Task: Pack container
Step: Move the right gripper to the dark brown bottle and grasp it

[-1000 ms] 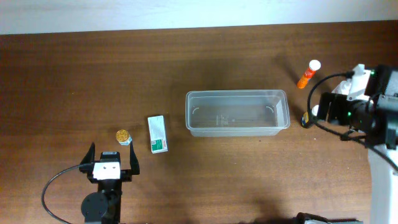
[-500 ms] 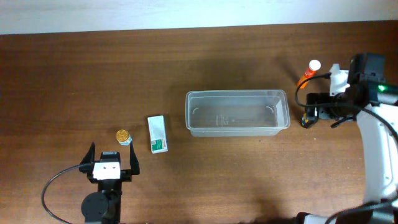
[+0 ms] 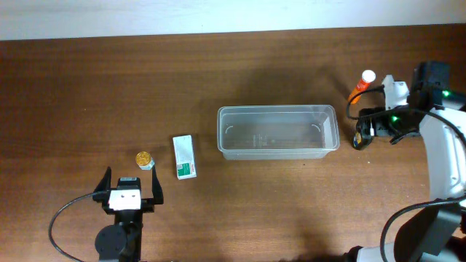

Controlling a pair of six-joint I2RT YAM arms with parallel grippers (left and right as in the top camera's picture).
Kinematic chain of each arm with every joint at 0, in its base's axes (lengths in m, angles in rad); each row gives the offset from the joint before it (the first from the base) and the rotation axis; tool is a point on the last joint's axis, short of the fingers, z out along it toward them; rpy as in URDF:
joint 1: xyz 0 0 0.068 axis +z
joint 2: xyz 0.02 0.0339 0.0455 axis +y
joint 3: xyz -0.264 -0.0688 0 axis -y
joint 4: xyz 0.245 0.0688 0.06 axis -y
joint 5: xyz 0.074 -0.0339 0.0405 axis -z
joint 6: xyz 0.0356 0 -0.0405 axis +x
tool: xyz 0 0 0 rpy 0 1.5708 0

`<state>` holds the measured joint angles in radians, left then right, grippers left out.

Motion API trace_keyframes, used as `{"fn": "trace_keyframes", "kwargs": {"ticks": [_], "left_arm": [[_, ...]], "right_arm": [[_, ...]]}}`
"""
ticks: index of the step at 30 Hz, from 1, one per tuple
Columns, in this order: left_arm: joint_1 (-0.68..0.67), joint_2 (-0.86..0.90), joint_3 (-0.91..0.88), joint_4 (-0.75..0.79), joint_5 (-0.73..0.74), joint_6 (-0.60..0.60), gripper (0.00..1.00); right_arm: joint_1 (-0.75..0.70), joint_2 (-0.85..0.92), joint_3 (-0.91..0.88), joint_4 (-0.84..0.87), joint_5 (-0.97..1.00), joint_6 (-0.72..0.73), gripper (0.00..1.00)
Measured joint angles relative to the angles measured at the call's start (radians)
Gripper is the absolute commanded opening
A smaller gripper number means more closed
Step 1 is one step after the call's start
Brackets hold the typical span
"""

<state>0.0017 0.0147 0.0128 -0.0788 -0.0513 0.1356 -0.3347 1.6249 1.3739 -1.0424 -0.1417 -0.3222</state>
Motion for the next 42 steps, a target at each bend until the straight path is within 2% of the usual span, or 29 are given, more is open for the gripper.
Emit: {"fn": "trace_keyframes", "kwargs": {"ticks": [7, 18, 25, 29, 42], "left_arm": [[0.0, 0.0, 0.0, 0.0, 0.0, 0.0, 0.99], [0.0, 0.0, 0.0, 0.0, 0.0, 0.0, 1.0], [0.0, 0.0, 0.0, 0.0, 0.0, 0.0, 0.99], [0.0, 0.0, 0.0, 0.0, 0.0, 0.0, 0.99], [0.0, 0.0, 0.0, 0.0, 0.0, 0.0, 0.99]], "right_arm": [[-0.004, 0.016, 0.0, 0.0, -0.016, -0.028, 0.99], [-0.004, 0.163, 0.0, 0.027, -0.018, -0.038, 0.96], [-0.004, 0.217, 0.0, 0.063, -0.014, -0.045, 0.87], [-0.004, 0.226, 0.0, 0.081, -0.012, -0.048, 0.74], [-0.004, 0.249, 0.0, 0.104, -0.01, -0.045, 0.74]]}}
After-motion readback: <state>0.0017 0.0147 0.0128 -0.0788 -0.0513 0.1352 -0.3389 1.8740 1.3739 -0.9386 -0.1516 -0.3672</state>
